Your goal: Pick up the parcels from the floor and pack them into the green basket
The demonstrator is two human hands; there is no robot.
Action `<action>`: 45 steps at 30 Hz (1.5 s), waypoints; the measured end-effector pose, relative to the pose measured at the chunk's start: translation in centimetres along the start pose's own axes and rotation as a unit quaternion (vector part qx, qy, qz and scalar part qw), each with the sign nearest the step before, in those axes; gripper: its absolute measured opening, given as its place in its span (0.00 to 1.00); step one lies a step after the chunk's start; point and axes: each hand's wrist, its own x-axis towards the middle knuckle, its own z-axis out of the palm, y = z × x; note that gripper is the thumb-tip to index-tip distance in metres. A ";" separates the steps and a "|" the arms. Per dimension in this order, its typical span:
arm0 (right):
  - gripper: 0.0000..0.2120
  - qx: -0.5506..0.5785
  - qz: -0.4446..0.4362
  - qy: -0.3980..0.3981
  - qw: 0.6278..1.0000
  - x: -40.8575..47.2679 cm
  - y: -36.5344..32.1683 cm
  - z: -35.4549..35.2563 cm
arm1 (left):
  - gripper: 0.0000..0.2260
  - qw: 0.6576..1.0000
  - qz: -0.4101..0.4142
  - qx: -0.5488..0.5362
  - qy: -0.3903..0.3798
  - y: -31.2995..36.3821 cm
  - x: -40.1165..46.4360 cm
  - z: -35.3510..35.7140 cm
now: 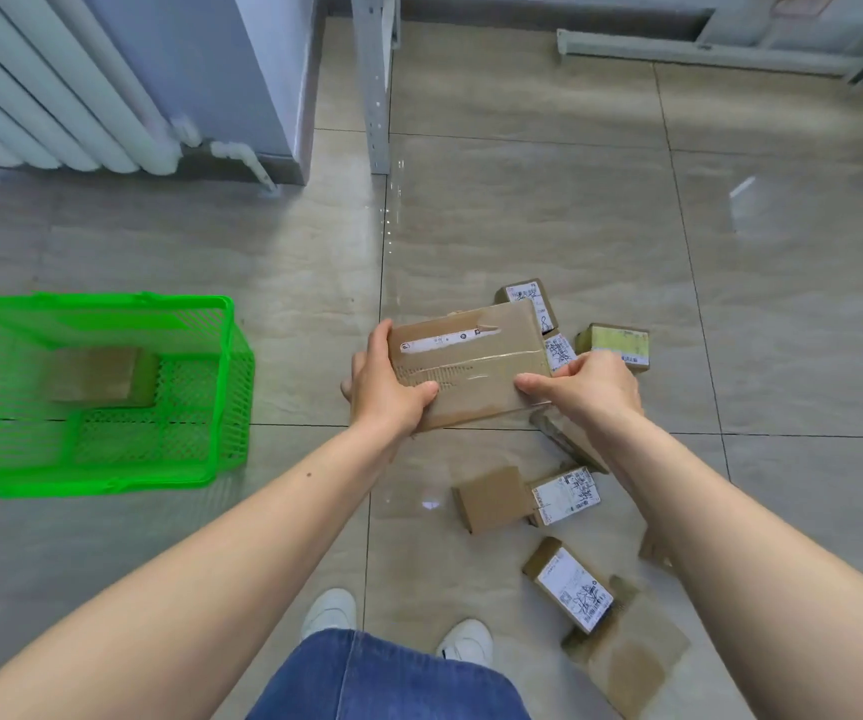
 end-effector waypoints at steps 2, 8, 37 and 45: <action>0.19 0.015 -0.013 -0.007 1.000 -2.7 -2.5 -1.4 | 0.40 1.000 -0.007 -0.010 0.017 1.7 -1.8 -3.1; 0.21 0.027 -0.052 -0.067 0.996 -9.3 -9.4 -2.7 | 0.44 0.996 -0.053 -0.033 0.068 5.0 -6.2 -12.2; 0.10 0.071 -0.074 -0.098 0.990 -28.4 -31.2 26.8 | 0.28 0.983 -0.056 -0.145 0.097 -12.0 -0.8 -49.9; 0.13 0.016 -0.076 -0.061 0.995 -24.1 -30.3 36.2 | 0.24 0.985 -0.041 -0.109 0.129 -19.1 6.7 -49.3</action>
